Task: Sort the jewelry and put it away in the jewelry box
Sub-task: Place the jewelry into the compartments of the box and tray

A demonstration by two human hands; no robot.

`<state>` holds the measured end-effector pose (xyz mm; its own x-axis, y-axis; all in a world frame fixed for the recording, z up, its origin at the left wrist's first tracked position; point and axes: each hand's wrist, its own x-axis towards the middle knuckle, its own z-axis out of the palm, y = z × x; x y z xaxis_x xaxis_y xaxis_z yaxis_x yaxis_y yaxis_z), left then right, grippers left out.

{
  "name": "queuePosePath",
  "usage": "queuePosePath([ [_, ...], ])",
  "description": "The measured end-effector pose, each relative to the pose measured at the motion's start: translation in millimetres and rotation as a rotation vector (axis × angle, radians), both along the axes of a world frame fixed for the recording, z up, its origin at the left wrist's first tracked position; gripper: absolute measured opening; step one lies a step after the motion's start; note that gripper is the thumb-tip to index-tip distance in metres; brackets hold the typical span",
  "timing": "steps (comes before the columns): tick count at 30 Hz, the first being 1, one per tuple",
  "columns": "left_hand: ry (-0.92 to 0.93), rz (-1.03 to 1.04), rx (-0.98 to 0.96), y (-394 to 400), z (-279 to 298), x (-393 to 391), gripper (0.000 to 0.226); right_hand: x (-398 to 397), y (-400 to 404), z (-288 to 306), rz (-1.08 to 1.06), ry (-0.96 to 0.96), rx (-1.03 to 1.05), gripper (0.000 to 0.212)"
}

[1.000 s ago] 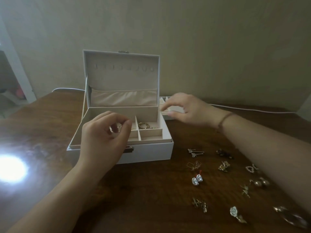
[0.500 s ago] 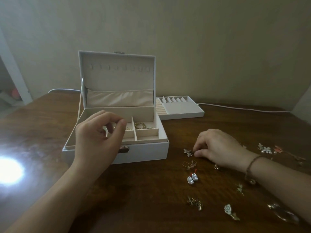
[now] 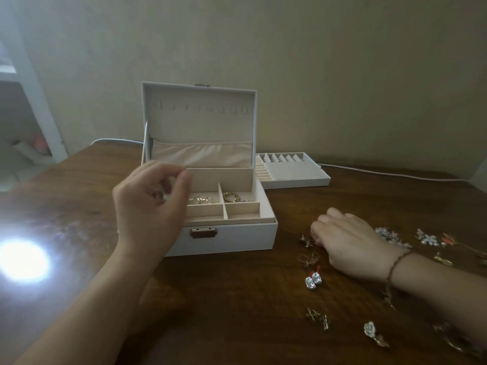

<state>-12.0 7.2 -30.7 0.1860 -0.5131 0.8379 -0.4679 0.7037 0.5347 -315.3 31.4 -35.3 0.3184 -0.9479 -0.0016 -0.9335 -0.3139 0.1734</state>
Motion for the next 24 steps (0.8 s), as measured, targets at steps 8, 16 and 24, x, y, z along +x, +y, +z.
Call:
queuePosePath([
  [8, 0.629, 0.03, 0.22, -11, 15, 29, 0.02, 24, -18, 52, -0.104, -0.292, -0.063, 0.023],
  [16, 0.807, -0.036, 0.308, -10, 21, 35, 0.021, 170, -52, 60, 0.2, -0.574, 0.118, 0.012],
  [24, 0.872, -0.06, 0.371, -11, 21, 41, 0.025, 223, -79, 36, 0.272, -0.539, 0.15, 0.014],
])
